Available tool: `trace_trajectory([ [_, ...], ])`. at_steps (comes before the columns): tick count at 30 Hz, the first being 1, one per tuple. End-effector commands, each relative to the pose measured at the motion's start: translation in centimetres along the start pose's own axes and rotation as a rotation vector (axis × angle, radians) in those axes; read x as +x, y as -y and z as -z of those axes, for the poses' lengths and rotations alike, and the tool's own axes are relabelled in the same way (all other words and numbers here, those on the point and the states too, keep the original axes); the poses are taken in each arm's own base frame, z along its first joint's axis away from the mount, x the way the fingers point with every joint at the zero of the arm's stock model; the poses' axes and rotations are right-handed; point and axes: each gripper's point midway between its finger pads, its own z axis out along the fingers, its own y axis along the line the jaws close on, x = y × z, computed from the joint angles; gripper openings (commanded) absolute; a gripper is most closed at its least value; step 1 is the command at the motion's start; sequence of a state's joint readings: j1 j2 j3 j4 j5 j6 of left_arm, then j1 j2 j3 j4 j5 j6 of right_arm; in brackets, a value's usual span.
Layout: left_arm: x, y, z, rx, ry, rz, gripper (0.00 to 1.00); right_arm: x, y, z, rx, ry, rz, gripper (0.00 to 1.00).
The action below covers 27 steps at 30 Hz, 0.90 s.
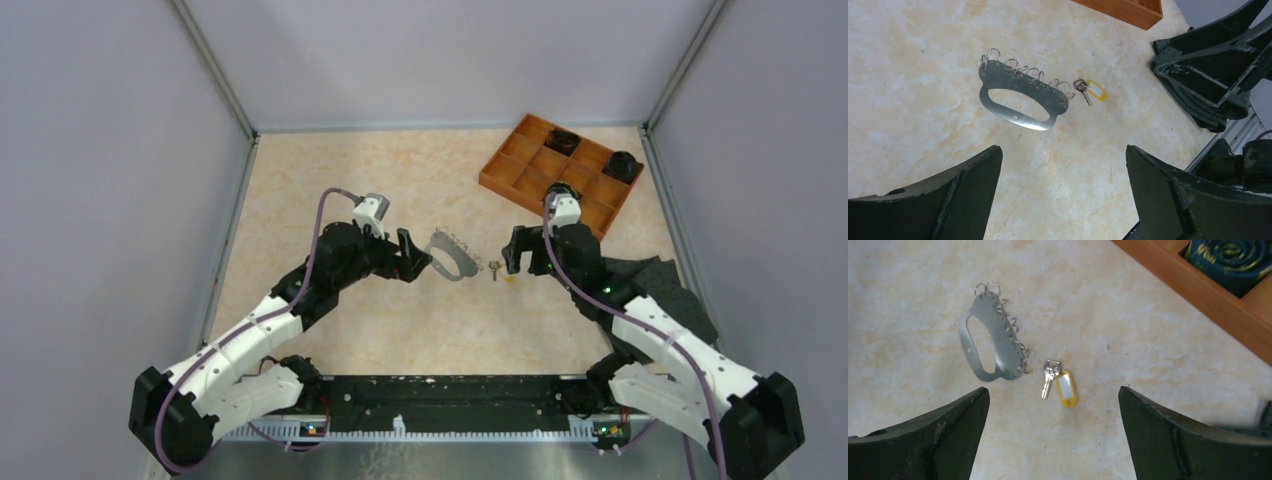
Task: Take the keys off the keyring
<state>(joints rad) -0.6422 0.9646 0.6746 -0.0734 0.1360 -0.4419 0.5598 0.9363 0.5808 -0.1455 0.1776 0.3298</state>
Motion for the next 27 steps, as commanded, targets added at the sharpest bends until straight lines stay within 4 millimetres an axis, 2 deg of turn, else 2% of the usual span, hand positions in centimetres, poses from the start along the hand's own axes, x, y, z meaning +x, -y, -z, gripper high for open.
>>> trace_trajectory([
  [1,-2.7,0.7,1.8,-0.006,0.074,-0.025,0.99,-6.4,-1.1,3.4,-0.052,0.182,-0.007,0.99],
  [5,-3.3,-0.1,2.5,-0.068,0.077,-0.037,0.99,-9.0,-1.5,6.0,-0.077,0.262,-0.002,0.99],
  [10,-3.4,-0.7,2.6,-0.106,0.060,-0.065,0.99,-10.9,-1.5,9.0,-0.095,0.334,0.005,0.99],
  [16,-3.4,-1.0,2.8,-0.118,0.062,-0.077,0.99,-11.4,-1.0,11.1,-0.093,0.382,0.005,0.99],
  [19,-3.7,-1.8,3.1,-0.164,0.078,-0.081,0.99,-11.5,-0.7,11.7,-0.090,0.398,0.008,0.99],
  [27,-3.5,-2.2,3.1,-0.181,0.082,-0.083,0.99,-11.0,-0.2,11.9,-0.071,0.392,0.012,0.99],
])
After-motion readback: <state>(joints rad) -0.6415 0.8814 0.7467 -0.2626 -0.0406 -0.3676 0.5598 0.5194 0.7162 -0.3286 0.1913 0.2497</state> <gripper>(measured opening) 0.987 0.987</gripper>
